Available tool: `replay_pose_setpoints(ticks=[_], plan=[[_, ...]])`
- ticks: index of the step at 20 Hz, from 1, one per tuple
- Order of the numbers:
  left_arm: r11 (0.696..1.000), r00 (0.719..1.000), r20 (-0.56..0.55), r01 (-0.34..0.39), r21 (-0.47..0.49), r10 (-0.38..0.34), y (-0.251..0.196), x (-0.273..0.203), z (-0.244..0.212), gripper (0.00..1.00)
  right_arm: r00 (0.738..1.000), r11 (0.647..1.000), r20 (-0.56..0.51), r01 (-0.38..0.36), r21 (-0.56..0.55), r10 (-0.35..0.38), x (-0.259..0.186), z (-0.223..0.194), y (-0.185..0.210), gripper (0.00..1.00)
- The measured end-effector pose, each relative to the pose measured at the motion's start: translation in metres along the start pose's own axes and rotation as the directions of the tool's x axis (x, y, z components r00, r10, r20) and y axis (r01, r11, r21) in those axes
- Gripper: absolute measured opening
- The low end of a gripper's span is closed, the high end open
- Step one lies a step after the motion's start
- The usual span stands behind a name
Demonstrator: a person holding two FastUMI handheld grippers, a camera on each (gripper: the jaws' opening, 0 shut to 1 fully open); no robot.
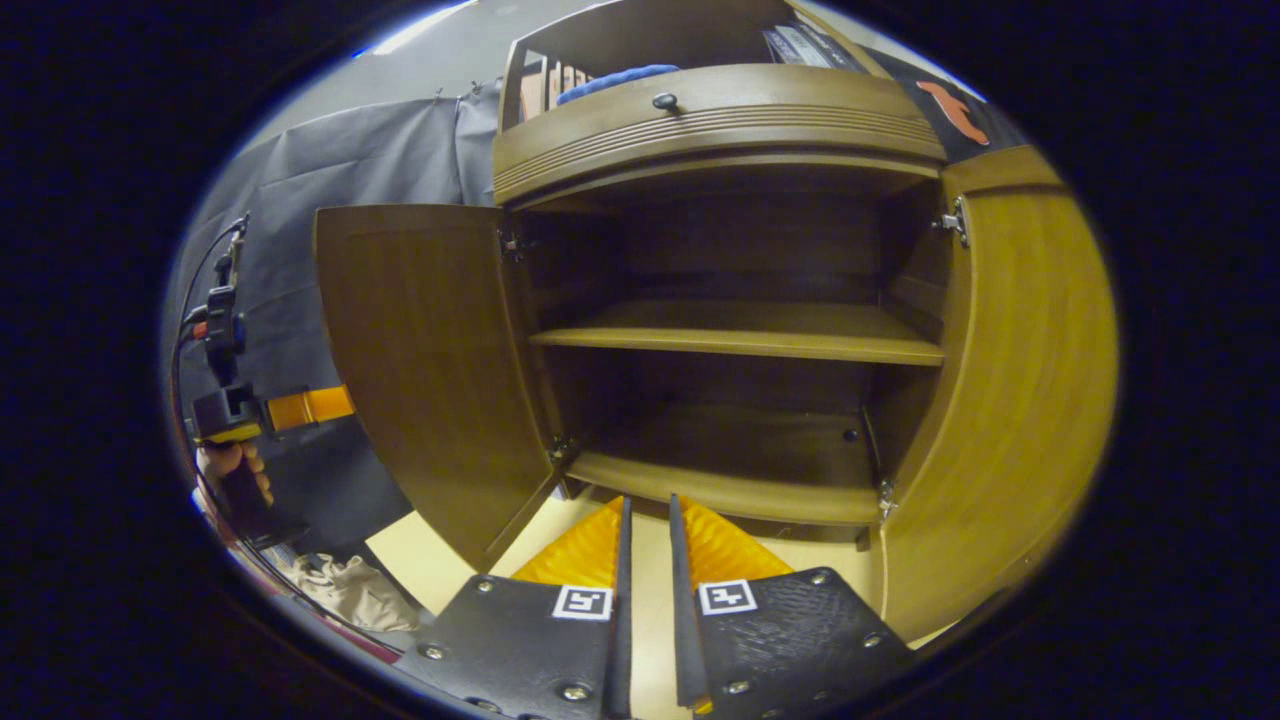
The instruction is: Open the right door of the double-door shoe cabinet with the right hand, and open the left door with the left hand.
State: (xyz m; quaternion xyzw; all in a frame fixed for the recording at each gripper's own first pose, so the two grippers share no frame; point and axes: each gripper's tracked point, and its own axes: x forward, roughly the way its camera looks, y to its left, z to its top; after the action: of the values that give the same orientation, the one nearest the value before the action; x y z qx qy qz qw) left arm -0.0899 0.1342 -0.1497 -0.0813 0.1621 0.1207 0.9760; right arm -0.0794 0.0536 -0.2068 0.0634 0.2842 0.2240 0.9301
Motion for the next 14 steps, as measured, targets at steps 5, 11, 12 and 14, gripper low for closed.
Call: replay_pose_setpoints(ticks=[5,11,12,14], plan=[[1.0,1.0,-0.009,0.014,0.02,-0.014,0.006,0.001,0.003,0.08,1.0,1.0,0.001,-0.011,0.006,0.011,0.002,0.002,0.003,0.17],[1.0,1.0,-0.018,0.02,0.012,-0.02,0.008,-0.002,0.005,0.08,1.0,1.0,-0.001,-0.011,0.011,0.011,0.0,0.0,-0.001,0.17],[1.0,1.0,-0.016,0.015,0.016,-0.015,0.01,-0.002,0.006,0.08,1.0,1.0,-0.002,-0.01,0.014,0.01,0.0,0.001,-0.002,0.17],[1.0,1.0,-0.017,-0.004,0.017,0.005,0.017,-0.006,0.006,0.08,1.0,1.0,-0.002,-0.011,0.017,0.011,0.001,0.001,-0.003,0.17]])
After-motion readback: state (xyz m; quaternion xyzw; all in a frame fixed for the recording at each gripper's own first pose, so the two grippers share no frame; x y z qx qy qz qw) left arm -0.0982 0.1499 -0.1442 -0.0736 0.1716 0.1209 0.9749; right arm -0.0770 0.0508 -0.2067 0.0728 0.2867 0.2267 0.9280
